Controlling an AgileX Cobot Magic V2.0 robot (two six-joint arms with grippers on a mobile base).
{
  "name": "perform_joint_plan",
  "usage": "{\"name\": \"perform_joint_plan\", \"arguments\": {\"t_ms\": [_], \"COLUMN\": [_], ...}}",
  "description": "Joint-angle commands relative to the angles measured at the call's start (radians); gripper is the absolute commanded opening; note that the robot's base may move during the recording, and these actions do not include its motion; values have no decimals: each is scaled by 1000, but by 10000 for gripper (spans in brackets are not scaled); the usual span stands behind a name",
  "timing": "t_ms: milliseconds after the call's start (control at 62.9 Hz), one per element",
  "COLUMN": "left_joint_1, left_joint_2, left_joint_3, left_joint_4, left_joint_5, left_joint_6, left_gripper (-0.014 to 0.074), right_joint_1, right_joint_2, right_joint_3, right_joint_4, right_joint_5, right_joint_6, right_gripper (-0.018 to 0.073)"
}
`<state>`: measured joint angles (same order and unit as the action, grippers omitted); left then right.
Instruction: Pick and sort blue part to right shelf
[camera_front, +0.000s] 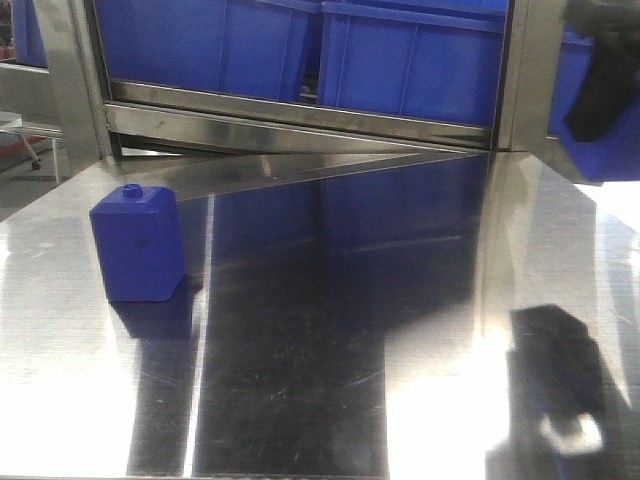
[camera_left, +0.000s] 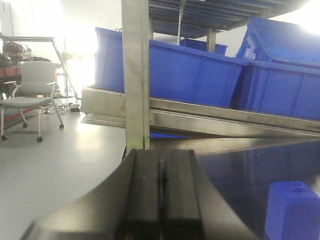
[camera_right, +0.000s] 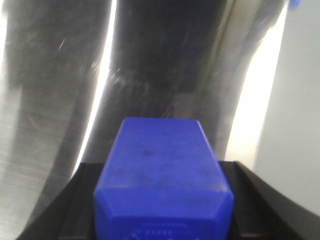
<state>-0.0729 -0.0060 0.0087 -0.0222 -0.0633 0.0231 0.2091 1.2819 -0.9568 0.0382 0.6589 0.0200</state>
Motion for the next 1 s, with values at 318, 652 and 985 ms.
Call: {"name": "perform_joint_plan", "arguments": {"t_ms": [318,652,985], "left_joint_1": [0,0,0], "left_joint_2": [-20,-20,-20], "left_joint_3": [23,23,23], "left_joint_4": [-4,-4,-4], "left_joint_5": [-81,-81,-81], "left_joint_6": [-10,-10,-10], "left_gripper": [123,123,123], "right_joint_1": [-156,-156,-156], "right_joint_2": [-386,-762,-1074], "right_joint_3": [344,556,601], "right_joint_4": [62,-23,-54], "right_joint_5": [-507,-619,-482], "right_joint_6": [-131,-129,-91], "right_gripper": [398,398,398]}}
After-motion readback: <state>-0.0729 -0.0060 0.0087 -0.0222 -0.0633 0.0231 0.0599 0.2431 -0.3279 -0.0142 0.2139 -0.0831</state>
